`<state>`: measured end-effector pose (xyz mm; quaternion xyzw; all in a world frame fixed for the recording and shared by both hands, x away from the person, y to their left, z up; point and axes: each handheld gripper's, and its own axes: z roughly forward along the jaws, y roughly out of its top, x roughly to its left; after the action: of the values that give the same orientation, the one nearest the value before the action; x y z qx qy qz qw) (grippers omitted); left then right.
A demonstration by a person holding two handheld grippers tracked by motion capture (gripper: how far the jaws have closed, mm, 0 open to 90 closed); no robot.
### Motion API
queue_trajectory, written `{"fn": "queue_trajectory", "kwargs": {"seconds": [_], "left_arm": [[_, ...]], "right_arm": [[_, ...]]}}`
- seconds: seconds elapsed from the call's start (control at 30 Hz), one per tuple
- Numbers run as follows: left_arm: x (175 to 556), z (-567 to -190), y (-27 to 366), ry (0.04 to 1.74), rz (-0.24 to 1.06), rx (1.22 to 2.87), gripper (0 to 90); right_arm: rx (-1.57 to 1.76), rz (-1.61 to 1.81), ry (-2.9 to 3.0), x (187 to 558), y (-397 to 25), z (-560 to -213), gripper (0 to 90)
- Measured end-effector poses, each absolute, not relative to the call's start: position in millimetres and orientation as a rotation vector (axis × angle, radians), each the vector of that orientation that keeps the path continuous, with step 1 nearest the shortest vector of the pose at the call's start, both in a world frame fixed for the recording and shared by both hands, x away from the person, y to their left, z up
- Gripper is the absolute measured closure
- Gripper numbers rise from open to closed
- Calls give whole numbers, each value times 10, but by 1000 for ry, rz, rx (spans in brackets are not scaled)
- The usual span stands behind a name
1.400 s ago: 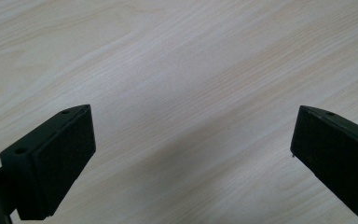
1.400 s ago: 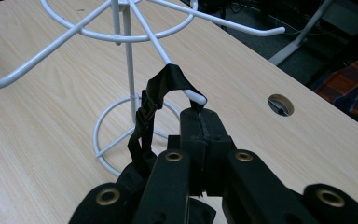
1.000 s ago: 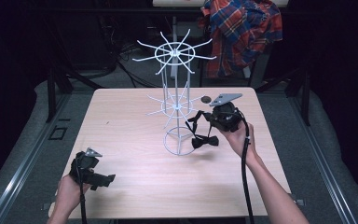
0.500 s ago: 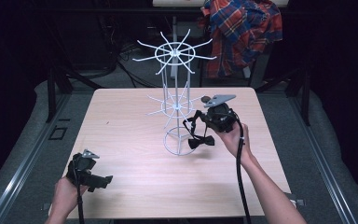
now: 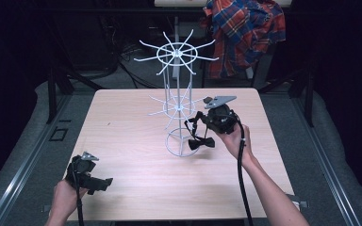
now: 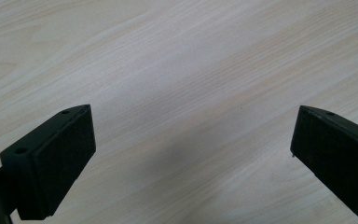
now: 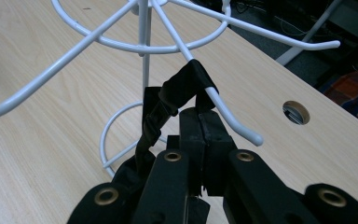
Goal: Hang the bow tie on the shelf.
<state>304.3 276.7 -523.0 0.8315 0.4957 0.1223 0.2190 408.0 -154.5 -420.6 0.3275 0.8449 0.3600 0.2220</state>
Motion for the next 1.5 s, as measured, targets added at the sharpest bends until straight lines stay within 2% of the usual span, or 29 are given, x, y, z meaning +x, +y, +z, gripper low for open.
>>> {"fn": "queue_trajectory", "kwargs": {"seconds": [0.2,0.47,1.23,1.37,1.5], "left_arm": [[3072,-5225,2728,1361,334,2310,0],[3100,-5229,2702,1343,331,2316,0],[3143,-5233,2634,1324,329,2328,0],[3153,-5229,2629,1320,324,2331,0],[3159,-5232,2626,1315,322,2330,0]], "right_arm": [[901,984,2346,4061,-1552,-4224,870],[914,995,2348,4048,-1608,-4226,750],[1030,940,2504,3883,-1883,-4221,236],[1070,896,2558,3886,-1928,-4262,174],[1081,871,2572,3873,-1945,-4309,153]]}}
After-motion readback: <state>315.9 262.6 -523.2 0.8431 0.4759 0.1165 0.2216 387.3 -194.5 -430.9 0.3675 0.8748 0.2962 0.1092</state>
